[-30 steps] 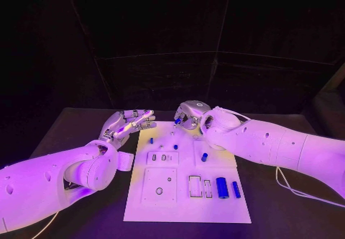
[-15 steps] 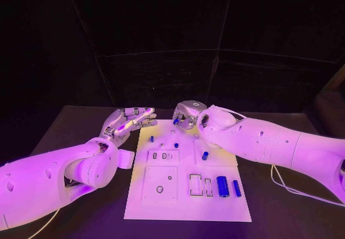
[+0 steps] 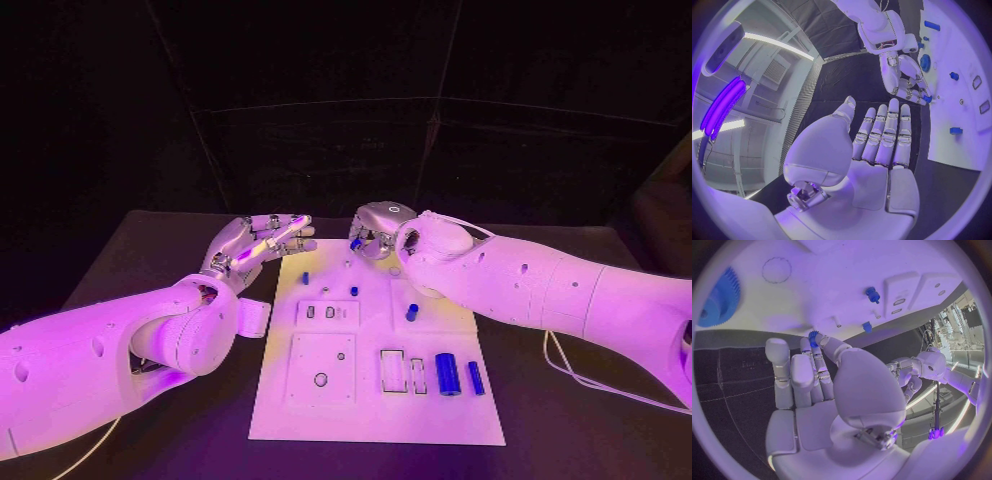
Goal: Assemble the parts on the task board
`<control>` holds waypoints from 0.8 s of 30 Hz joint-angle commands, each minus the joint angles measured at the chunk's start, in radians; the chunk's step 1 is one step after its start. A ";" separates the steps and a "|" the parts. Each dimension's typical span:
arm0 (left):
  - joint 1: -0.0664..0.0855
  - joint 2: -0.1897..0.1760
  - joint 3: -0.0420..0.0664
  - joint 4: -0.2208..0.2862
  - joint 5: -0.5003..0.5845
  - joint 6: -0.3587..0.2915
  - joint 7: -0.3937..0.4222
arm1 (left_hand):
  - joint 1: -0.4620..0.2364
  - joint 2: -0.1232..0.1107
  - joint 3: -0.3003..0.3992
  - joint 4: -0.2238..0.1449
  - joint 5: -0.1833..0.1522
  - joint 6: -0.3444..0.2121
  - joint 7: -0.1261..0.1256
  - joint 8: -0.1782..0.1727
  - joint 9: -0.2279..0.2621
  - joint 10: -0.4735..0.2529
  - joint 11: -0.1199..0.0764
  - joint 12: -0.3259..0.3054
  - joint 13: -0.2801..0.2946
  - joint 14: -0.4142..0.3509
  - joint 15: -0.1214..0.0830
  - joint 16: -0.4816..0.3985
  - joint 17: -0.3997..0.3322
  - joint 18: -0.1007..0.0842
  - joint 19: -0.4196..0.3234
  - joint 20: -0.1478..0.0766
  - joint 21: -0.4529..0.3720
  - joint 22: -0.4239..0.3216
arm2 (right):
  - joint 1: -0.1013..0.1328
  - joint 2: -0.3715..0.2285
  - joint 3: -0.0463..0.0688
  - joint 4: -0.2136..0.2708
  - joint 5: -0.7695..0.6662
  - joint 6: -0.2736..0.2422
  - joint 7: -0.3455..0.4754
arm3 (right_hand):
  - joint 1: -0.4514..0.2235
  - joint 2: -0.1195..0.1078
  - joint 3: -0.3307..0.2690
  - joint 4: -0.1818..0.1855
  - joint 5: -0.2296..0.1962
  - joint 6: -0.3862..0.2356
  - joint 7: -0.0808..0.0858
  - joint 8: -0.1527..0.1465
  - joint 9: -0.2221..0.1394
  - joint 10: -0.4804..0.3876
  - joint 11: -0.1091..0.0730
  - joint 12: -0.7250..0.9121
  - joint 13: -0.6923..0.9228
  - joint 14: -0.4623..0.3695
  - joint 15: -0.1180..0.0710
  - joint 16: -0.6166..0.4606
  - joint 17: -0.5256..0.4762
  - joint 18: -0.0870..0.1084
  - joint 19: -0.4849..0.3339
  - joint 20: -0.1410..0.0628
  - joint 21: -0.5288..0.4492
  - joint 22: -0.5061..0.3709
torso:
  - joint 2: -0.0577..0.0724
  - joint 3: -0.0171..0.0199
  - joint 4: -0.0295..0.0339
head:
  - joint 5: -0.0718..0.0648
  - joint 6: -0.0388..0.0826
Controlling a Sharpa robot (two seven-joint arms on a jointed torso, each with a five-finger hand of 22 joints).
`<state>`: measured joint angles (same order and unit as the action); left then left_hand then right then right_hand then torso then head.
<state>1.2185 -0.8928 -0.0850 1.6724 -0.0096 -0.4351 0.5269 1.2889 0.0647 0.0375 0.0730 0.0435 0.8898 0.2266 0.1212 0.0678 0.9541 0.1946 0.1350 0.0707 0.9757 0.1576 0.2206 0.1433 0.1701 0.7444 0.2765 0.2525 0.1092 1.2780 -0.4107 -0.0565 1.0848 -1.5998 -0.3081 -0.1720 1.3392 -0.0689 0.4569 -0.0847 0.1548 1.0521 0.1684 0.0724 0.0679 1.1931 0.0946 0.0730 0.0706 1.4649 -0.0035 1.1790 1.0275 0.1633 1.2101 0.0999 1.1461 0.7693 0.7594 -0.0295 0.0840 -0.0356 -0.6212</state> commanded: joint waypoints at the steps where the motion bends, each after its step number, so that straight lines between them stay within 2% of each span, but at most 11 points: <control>1: 0.002 0.001 0.001 0.002 -0.006 0.012 0.004 | 0.009 0.003 -0.001 -0.008 0.006 0.008 0.016 0.002 -0.001 0.007 0.000 -0.003 -0.001 -0.005 0.002 0.000 0.002 0.014 0.007 0.000 -0.005 -0.001 | 0.002 0.002 0.001 -0.001 -0.023 0.013 -0.031 | -0.003 -0.011 0.003 0.007 -0.003 -0.010 0.001 -0.007 -0.001 -0.013 0.000 -0.005 -0.002 0.026 0.007 0.007 0.003 -0.019 -0.001 0.004 0.007 0.001 | 0.001 -0.0004 -0.0001 | 0.000 0.000; 9: 0.002 0.002 0.001 0.005 -0.006 0.012 0.006 | 0.010 0.003 -0.001 -0.009 0.006 0.008 0.017 0.001 -0.002 0.006 0.001 -0.004 -0.001 -0.007 0.003 -0.001 0.001 0.013 0.006 0.000 -0.006 -0.002 | 0.002 0.006 0.001 -0.001 -0.025 0.010 -0.043 | -0.005 -0.016 0.008 0.013 -0.002 -0.021 0.005 -0.009 -0.002 -0.027 0.004 -0.008 -0.002 0.024 0.010 0.011 0.005 -0.019 -0.003 0.007 0.010 0.003 | 0.001 -0.0011 0.0015 | 0.001 0.002; 17: 0.002 0.001 0.001 0.004 -0.006 0.011 0.006 | 0.010 0.003 -0.001 -0.009 0.006 0.008 0.017 0.001 -0.002 0.006 0.001 -0.004 -0.001 -0.007 0.003 -0.001 0.001 0.013 0.006 0.000 -0.006 -0.002 | 0.002 0.009 0.001 0.000 -0.024 0.007 -0.032 | -0.011 -0.030 0.010 0.021 -0.007 -0.046 0.006 -0.011 -0.003 -0.047 0.009 -0.008 -0.003 0.022 0.015 0.015 0.006 -0.018 -0.009 0.012 0.012 0.002 | 0.002 -0.0007 -0.0008 | 0.003 0.001; 24: 0.002 0.002 0.001 0.002 -0.006 0.009 0.007 | 0.010 0.003 -0.001 -0.009 0.006 0.008 0.017 0.001 -0.002 0.006 0.001 -0.004 -0.001 -0.009 0.003 -0.001 0.001 0.013 0.005 0.000 -0.007 -0.003 | 0.002 0.009 0.001 0.010 -0.010 -0.001 -0.013 | -0.005 -0.026 0.017 0.024 -0.009 -0.042 0.004 -0.004 0.000 -0.026 0.004 0.006 0.003 0.022 0.012 0.024 0.014 -0.018 -0.007 0.012 0.019 0.012 | 0.002 -0.0006 -0.0005 | 0.004 0.000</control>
<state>1.2189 -0.8921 -0.0850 1.6733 -0.0097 -0.4346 0.5268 1.2889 0.0647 0.0347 0.0702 0.0435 0.8898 0.2266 0.1212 0.0679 0.9541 0.1946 0.1350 0.0707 0.9721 0.1612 0.2206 0.1431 0.1701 0.7443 0.2765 0.2525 0.1082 1.2782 -0.4033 -0.0563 1.0886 -1.6147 -0.3032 -0.2024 1.3302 -0.0907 0.4721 -0.0642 0.1510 1.0142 0.1753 0.0658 0.0664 1.1614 0.0979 0.0757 0.0729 1.4650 0.0037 1.1966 1.0402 0.1633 1.2026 0.1073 1.1589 0.7796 0.7615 -0.0304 0.0840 -0.0323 -0.6217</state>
